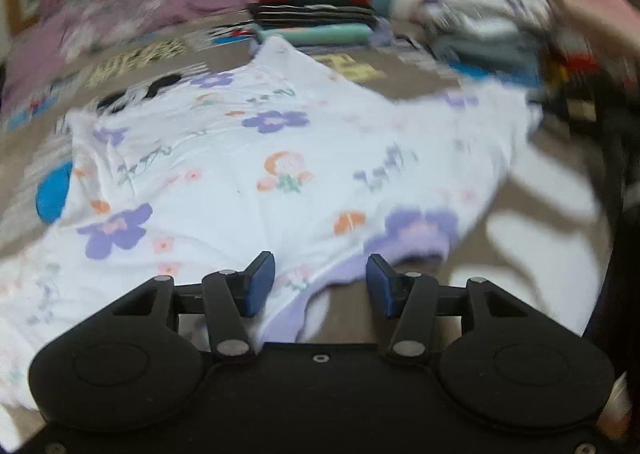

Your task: Fold clothes

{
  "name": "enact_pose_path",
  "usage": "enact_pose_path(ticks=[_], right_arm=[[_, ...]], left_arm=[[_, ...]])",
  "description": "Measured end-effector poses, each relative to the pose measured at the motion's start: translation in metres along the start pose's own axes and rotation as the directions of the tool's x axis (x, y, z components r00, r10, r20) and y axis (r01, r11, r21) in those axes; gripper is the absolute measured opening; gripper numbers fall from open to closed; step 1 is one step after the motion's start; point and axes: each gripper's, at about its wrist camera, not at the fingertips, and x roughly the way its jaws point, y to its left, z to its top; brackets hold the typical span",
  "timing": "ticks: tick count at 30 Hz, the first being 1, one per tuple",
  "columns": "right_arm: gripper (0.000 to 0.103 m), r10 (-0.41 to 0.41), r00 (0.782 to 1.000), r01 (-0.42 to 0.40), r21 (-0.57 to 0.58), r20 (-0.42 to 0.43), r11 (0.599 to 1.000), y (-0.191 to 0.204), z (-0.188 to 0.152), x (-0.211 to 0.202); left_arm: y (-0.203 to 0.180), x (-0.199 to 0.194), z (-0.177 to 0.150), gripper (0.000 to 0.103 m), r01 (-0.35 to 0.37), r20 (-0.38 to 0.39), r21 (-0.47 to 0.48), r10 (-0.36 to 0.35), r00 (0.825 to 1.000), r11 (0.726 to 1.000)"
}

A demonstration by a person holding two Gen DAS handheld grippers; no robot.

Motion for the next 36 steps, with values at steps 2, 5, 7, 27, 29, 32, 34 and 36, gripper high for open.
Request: enact_pose_path(ticks=[2, 5, 7, 27, 29, 32, 34, 36], right_arm=[[0.007, -0.013, 1.0, 0.013, -0.005, -0.004, 1.0, -0.003, 0.0, 0.0], [0.007, -0.02, 1.0, 0.02, -0.008, -0.009, 1.0, -0.009, -0.001, -0.004], [0.008, -0.024, 1.0, 0.024, -0.011, -0.019, 1.0, -0.01, -0.001, -0.006], [0.017, 0.08, 0.91, -0.372, -0.715, -0.408, 0.592, 0.136, -0.141, -0.013], [0.017, 0.084, 0.905, -0.383, -0.714, -0.417, 0.587, 0.125, -0.141, -0.017], [0.016, 0.099, 0.9, -0.391, -0.686, -0.424, 0.614, 0.114, -0.13, -0.028], [0.016, 0.097, 0.898, -0.393, -0.681, -0.43, 0.618, 0.113, -0.126, -0.033], [0.018, 0.102, 0.895, -0.398, -0.675, -0.434, 0.621, 0.115, -0.123, -0.036]], left_arm=[[-0.003, 0.003, -0.004, 0.05, 0.006, -0.035, 0.035, -0.005, 0.999, 0.999], [0.006, -0.015, -0.007, 0.05, 0.061, -0.024, 0.028, -0.06, 0.998, 0.998], [0.012, -0.028, -0.009, 0.05, 0.097, -0.016, 0.023, -0.097, 0.995, 0.995], [0.024, -0.01, -0.022, 0.054, -0.048, -0.015, -0.082, 0.047, 0.999, 0.995], [0.016, -0.014, -0.024, 0.056, -0.055, -0.018, 0.014, 0.056, 0.998, 0.998], [0.024, -0.026, -0.022, 0.056, 0.001, -0.045, 0.021, 0.0, 0.999, 1.0], [0.034, -0.033, -0.018, 0.056, 0.03, -0.03, -0.025, -0.031, 0.999, 0.999], [0.048, -0.04, -0.013, 0.056, 0.047, 0.007, -0.101, -0.047, 0.999, 0.994]])
